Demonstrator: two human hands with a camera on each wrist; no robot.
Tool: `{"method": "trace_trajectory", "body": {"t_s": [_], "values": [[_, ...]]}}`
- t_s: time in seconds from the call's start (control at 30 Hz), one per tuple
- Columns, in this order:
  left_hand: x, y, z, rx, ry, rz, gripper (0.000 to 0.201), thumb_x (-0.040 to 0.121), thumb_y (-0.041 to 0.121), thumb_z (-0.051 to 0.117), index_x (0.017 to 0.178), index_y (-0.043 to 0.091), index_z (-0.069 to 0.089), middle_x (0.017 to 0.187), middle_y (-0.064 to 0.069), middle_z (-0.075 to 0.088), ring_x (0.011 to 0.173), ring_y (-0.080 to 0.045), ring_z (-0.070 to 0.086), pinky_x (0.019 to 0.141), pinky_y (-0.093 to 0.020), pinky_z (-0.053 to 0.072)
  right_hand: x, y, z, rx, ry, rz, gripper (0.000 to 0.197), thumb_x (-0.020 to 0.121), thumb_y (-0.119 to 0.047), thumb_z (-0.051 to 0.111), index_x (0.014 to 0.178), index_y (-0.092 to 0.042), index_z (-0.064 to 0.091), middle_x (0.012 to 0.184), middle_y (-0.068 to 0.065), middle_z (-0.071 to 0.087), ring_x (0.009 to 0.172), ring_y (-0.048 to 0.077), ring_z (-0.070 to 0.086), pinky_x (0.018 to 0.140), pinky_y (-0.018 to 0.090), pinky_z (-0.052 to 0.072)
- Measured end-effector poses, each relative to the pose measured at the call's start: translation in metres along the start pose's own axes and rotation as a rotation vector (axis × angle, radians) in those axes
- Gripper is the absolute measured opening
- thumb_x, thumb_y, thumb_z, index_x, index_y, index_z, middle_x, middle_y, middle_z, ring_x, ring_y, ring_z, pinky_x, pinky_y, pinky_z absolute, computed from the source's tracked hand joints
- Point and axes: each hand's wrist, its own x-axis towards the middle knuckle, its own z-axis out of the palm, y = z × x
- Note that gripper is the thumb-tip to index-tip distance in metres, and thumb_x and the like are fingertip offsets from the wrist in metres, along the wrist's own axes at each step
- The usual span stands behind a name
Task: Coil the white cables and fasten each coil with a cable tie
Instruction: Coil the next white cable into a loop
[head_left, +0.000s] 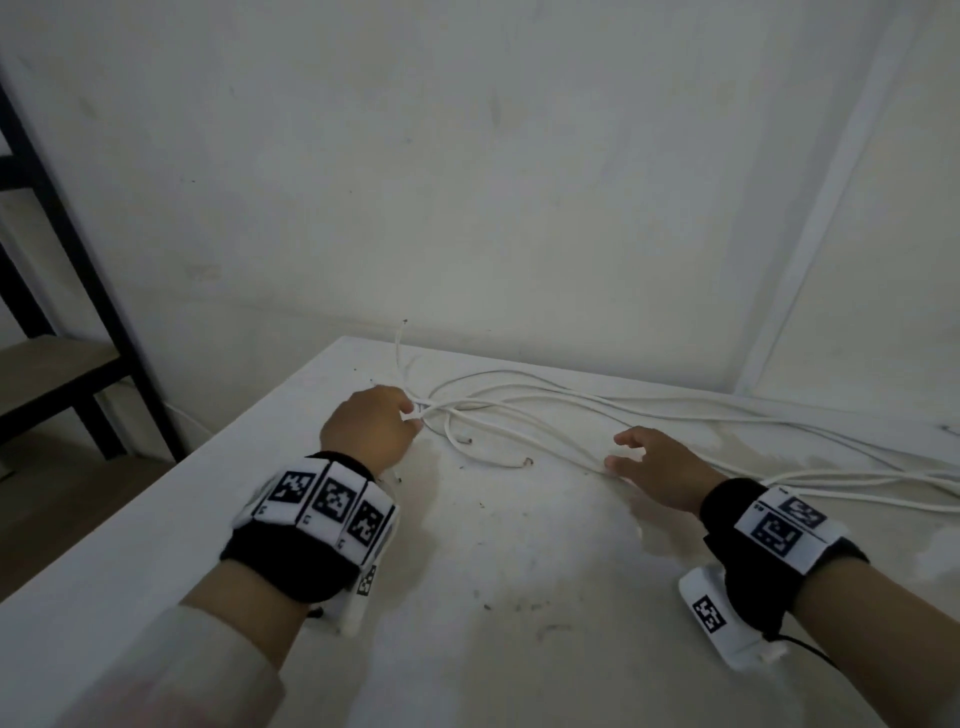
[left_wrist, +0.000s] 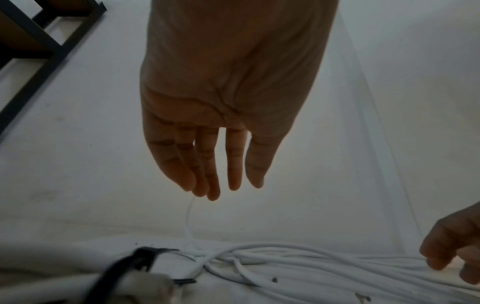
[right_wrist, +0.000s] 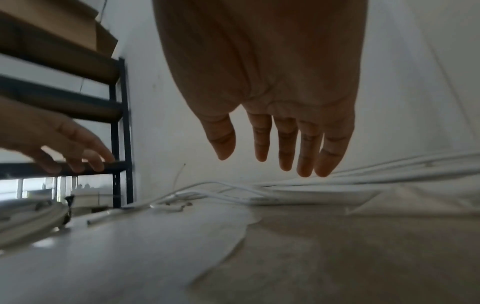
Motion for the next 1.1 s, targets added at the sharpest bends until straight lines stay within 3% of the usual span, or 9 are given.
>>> {"method": "trace_trajectory", "body": {"t_s": [0.27,0.4,0.47,0.53,0.67,0.77,0.9,1.0,1.1], "values": [[0.033,0.031,0.035,0.074,-0.135,0.01,0.034,0.095,0.023,0.046,0.126,0.008,0.052,0.131,-0.012,0.054,0.119,-0.028,0.05,0.094,-0.029,0.039,0.044,0.0,0.008,-0.341,-0.124,0.034,0.04,0.096,-0.028,0.038,0.134,-0.017,0.04,0.142,0.006,0.041,0.129,0.025,0.039,0.107,0.035,0.032],[0.041,0.043,0.05,0.08,-0.203,0.027,0.043,0.096,0.024,0.046,0.137,0.012,0.04,0.141,-0.01,0.045,0.128,-0.026,0.043,0.101,-0.03,0.035,0.055,-0.004,0.013,-0.399,-0.148,0.0,0.019,0.091,-0.016,0.04,0.082,-0.01,0.055,0.1,0.009,0.059,0.094,0.025,0.054,0.078,0.031,0.044],[0.046,0.048,0.057,0.074,-0.223,0.044,0.049,0.096,0.025,0.045,0.142,0.015,0.032,0.143,-0.012,0.04,0.129,-0.028,0.041,0.104,-0.034,0.036,0.053,-0.006,0.008,-0.327,-0.105,-0.018,0.02,0.093,-0.012,0.035,0.074,-0.012,0.042,0.093,0.009,0.053,0.084,0.02,0.046,0.068,0.026,0.036],[0.049,0.055,0.063,0.08,-0.207,0.077,0.055,0.096,0.026,0.044,0.146,0.019,0.022,0.144,-0.015,0.033,0.129,-0.032,0.039,0.103,-0.038,0.037,0.048,-0.006,-0.002,-0.186,0.003,-0.068,0.011,0.097,-0.013,0.034,0.088,-0.011,0.039,0.099,0.011,0.053,0.083,0.02,0.045,0.071,0.025,0.033],[0.053,0.074,0.066,0.055,-0.065,0.132,0.065,0.096,0.026,0.045,0.148,0.031,0.007,0.151,-0.012,0.012,0.132,-0.033,0.029,0.101,-0.042,0.036,0.03,-0.006,-0.03,-0.019,0.248,-0.24,0.011,0.099,-0.018,0.033,0.09,-0.014,0.039,0.073,0.0,0.049,0.067,0.021,0.046,0.063,0.029,0.033],[0.056,0.087,0.068,0.047,-0.025,0.137,0.053,0.097,0.031,0.041,0.146,0.03,0.02,0.15,-0.012,0.017,0.131,-0.033,0.029,0.098,-0.042,0.037,0.011,-0.009,-0.054,0.045,0.358,-0.379,0.014,0.099,-0.02,0.036,0.089,-0.014,0.043,0.063,-0.005,0.044,0.057,0.013,0.041,0.056,0.026,0.032],[0.059,0.102,0.076,0.092,0.05,0.207,0.035,0.1,0.034,0.031,0.113,0.009,0.052,0.12,-0.015,0.052,0.109,-0.032,0.049,0.085,-0.039,0.042,-0.012,-0.006,-0.088,0.112,0.503,-0.49,0.014,0.096,-0.02,0.043,0.086,-0.011,0.048,0.062,-0.006,0.044,0.054,0.006,0.038,0.053,0.013,0.034],[0.055,0.11,0.076,-0.261,0.004,0.273,0.032,0.1,0.031,0.033,0.083,0.008,0.048,0.088,-0.014,0.063,0.085,-0.031,0.058,0.071,-0.032,0.039,-0.02,0.006,-0.11,0.072,0.565,-0.477,0.009,0.094,-0.018,0.047,0.087,-0.013,0.049,0.067,-0.003,0.049,0.059,0.007,0.043,0.054,0.018,0.032],[0.047,0.113,0.067,-0.455,0.013,0.281,0.035,0.099,0.03,0.037,0.07,0.012,0.041,0.065,-0.005,0.051,0.069,-0.026,0.052,0.063,-0.031,0.038,-0.026,0.029,-0.127,0.005,0.588,-0.433,0.01,0.094,-0.016,0.047,0.094,-0.009,0.054,0.069,-0.008,0.046,0.06,0.005,0.042,0.061,0.024,0.03]]}}
